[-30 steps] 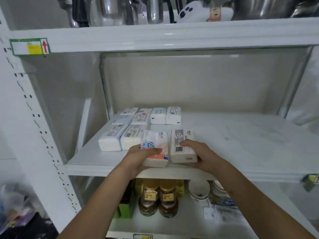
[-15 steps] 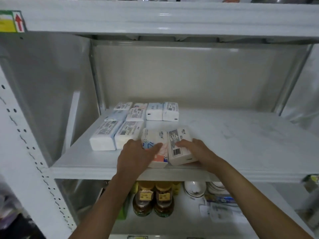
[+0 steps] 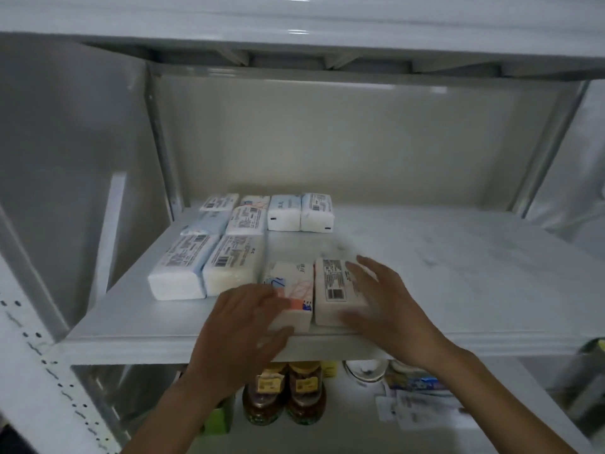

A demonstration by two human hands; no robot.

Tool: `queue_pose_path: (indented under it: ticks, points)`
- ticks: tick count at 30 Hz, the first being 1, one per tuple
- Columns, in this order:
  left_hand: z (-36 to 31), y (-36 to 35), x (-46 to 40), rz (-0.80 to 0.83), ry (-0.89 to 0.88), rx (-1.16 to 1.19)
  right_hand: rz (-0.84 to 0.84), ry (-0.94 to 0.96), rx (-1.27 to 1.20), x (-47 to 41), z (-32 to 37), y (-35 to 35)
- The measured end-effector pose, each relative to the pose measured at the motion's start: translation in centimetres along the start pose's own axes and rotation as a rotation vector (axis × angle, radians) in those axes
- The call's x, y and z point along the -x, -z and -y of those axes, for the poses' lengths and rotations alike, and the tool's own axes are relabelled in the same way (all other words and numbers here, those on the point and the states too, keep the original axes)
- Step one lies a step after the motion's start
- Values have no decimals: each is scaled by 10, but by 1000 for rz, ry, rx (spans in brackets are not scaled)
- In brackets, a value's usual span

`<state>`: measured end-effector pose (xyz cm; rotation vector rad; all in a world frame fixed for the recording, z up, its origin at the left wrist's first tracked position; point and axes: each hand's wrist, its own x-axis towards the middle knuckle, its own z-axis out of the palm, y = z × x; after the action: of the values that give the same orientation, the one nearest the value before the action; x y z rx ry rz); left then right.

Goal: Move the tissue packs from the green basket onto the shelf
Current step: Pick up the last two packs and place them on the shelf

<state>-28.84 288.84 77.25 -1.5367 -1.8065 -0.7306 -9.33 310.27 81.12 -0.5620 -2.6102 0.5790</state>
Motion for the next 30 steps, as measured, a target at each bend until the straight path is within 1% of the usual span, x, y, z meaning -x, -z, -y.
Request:
queue_pose_path:
  ticks: [2,4,6,10,14,17,20,24,30]
  points:
    - [6,2,10,51,-94,-40,20,101,69,8,-2,-3]
    - [7,6,8,84,-146,-111,-28,167,147,9,-2,-8]
    - [5,10,0,142,-139,-161,-109,207,177,5,1,-10]
    - [-10,10,-19,295,-32,-186,-120,252,184,-8,7,-10]
    - [-11,10,-40,439,-25,-209,-18,173,186,-31,3,-7]
    - [-6,3,-60,615,11,-301,79,125,169,-49,0,-6]
    - [0,-9,-80,719,27,-380,108,116,185,-66,2,-6]
    - [7,-20,-103,792,74,-416,135,108,149,-89,2,-2]
    - [26,-31,-124,847,192,-308,166,82,138,-119,-4,-3]
